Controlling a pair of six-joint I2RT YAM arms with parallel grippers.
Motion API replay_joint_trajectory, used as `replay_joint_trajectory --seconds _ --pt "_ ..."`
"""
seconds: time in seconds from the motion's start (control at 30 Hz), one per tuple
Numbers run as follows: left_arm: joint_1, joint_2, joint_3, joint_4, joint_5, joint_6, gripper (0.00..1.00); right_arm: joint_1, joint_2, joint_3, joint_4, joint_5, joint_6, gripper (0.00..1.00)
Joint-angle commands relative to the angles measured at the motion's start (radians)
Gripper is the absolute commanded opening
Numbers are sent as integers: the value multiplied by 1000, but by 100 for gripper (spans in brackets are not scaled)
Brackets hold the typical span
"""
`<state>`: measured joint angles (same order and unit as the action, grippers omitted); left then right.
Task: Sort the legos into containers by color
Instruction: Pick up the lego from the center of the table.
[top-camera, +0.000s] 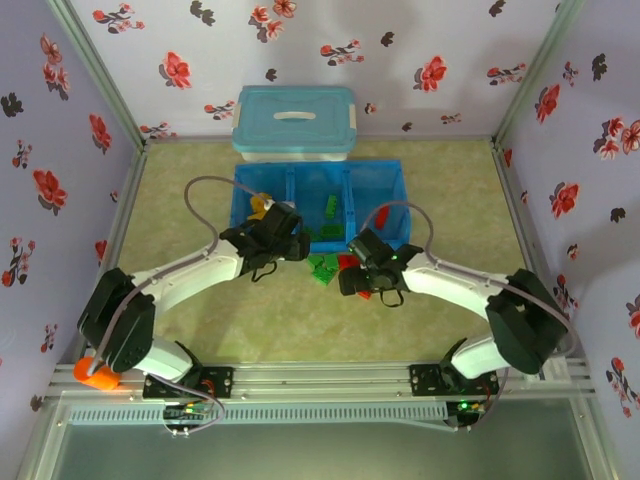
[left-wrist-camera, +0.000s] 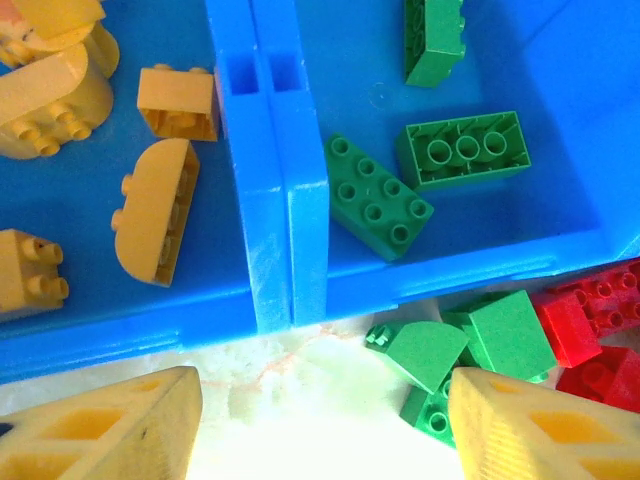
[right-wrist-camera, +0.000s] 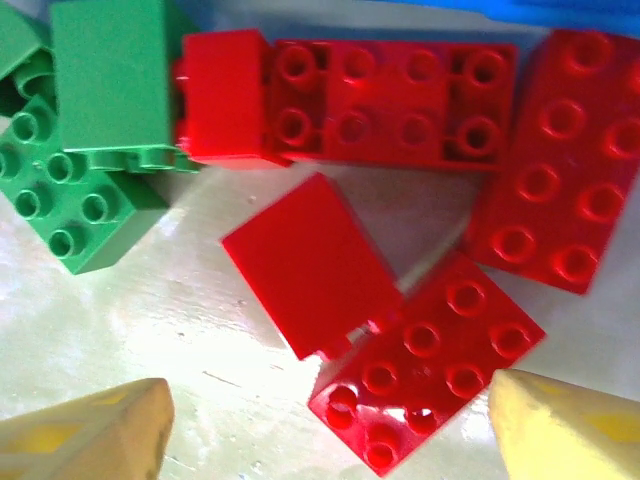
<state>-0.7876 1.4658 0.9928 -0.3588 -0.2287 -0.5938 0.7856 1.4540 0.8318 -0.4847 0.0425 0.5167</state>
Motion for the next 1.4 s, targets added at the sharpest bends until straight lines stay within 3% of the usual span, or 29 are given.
replay_joint_trajectory --seconds 0.0,0.3,1.07,1.27,1.37 --pt "-6 -61 -41 22 -34 -34 66 10 50 78 -69 11 -101 77" --pt "-7 -117 -130 27 -51 -60 64 14 122 143 -119 22 -210 73" --pt "-7 -108 -159 46 -56 -68 59 45 283 216 -95 65 -236 54" --pt "-7 -108 -164 44 -61 -67 58 70 282 238 -133 98 -238 32" --pt "-9 -112 -170 63 -53 -58 58 69 245 242 -139 102 -237 27"
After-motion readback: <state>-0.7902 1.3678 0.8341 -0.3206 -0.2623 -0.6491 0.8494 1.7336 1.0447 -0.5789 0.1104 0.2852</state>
